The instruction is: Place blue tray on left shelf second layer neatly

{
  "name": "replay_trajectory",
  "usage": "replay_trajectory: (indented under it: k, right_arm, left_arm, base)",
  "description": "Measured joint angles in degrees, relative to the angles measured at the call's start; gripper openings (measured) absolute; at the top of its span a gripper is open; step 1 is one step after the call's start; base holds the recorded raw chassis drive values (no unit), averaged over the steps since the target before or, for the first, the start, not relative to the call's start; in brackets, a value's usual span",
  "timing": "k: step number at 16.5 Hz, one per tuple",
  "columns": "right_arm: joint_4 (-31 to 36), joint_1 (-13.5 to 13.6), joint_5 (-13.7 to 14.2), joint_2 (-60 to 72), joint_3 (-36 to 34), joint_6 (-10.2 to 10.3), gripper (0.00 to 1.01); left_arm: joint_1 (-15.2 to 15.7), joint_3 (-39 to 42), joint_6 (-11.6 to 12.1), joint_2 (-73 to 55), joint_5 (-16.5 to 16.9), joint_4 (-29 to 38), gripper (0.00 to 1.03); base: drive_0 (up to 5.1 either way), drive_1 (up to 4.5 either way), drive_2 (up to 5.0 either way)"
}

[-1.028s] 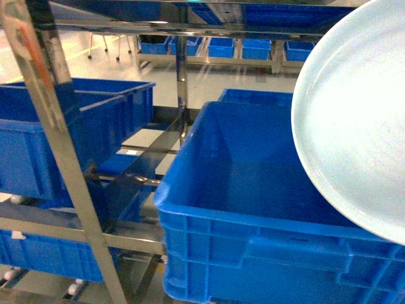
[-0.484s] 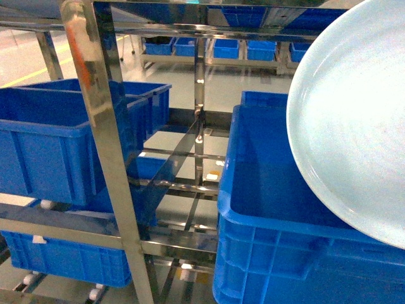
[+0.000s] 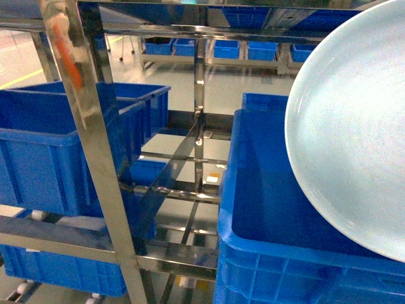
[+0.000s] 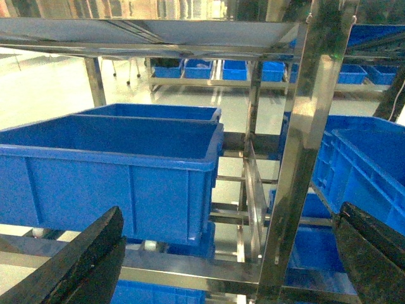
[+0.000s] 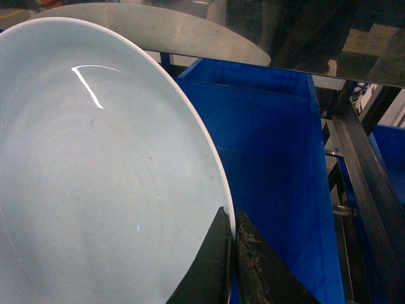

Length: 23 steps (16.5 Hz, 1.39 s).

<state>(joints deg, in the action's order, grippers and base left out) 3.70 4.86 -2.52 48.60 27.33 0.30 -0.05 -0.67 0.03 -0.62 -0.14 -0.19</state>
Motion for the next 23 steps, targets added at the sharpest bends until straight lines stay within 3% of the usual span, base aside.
replay_trajectory:
  k: [3,5,6,7,10,13,15,16,17,19,21,23]
  right_arm:
    - [-0.09,-0.04,-0.13,0.0,0.0,0.31,0.02]
    - [-4.5,-1.25,-6.08,-1.6,0.0,10.97,0.02]
    - [-4.59,-1.29,-6.69,-2.56,-0.15,15.12,0.02]
    - [-5.62,-1.51,-7.96,-3.39,-0.2,18.05,0.02]
    - [-7.02,-1.4,-10.73,-2.08,-0.33,22.75,0.02]
    - [-8.55,0.44,-20.74,-4.17,-0.44,23.82,0.02]
    - [-11.26,-0.96,-26.03,-4.2,-0.44,23.61,0.02]
    - [-13.33,-1.95,-28.3,-3.23,-0.44,22.4,0.02]
    - [-15.08,-2.69,-28.0,-1.36,-0.44,20.57,0.02]
    - [-12.85,-5.35,-23.43,5.29,-0.44,18.38,0.02]
    - [-8.13,-7.28,-17.81,12.26,-0.39,17.86,0.02]
    - [-3.63,-8.33,-13.4,19.32,1.49,18.93,0.02]
  left_arm:
    - [0.0,0.0,0.0,0.0,0.0,0.0,0.98]
    - [0.0,0.0,0.0,0.0,0.0,-0.02,0.98]
    - [0.0,0.0,0.0,0.0,0.0,0.0,0.98]
    - [0.0,0.02,0.0,0.0,0.0,0.0,0.98]
    - [0.0,0.0,0.0,0.0,0.0,-0.02,0.98]
    - [0.0,0.0,0.0,0.0,0.0,-0.02,0.98]
    - [0.0,0.02,0.0,0.0,0.0,-0.02,0.98]
    - [0.0,0.02,0.0,0.0,-0.02,-0.02,0.98]
    - [0.0,0.02,0.0,0.0,0.02,0.0,0.98]
    - [0.0,0.0,0.0,0.0,-0.02,-0.02,0.98]
    - [0.0,0.0,0.0,0.0,0.0,-0.02,0.98]
    - [0.0,0.0,0.0,0.0,0.02,0.0,0.98]
  base:
    - [-4.9,2.47,2.5]
    - [-4.9,2.47,2.5]
    - [0.0,0.0,0.0]
    - [0.0,0.0,0.0]
    - [0.0,0.0,0.0]
    - [0.0,0.0,0.0]
    - [0.0,0.0,0.0]
    - [0.0,0.0,0.0]
    - [0.0,0.0,0.0]
    - [0.0,0.0,0.0]
    - [0.0,0.0,0.0]
    - [0.0,0.0,0.0]
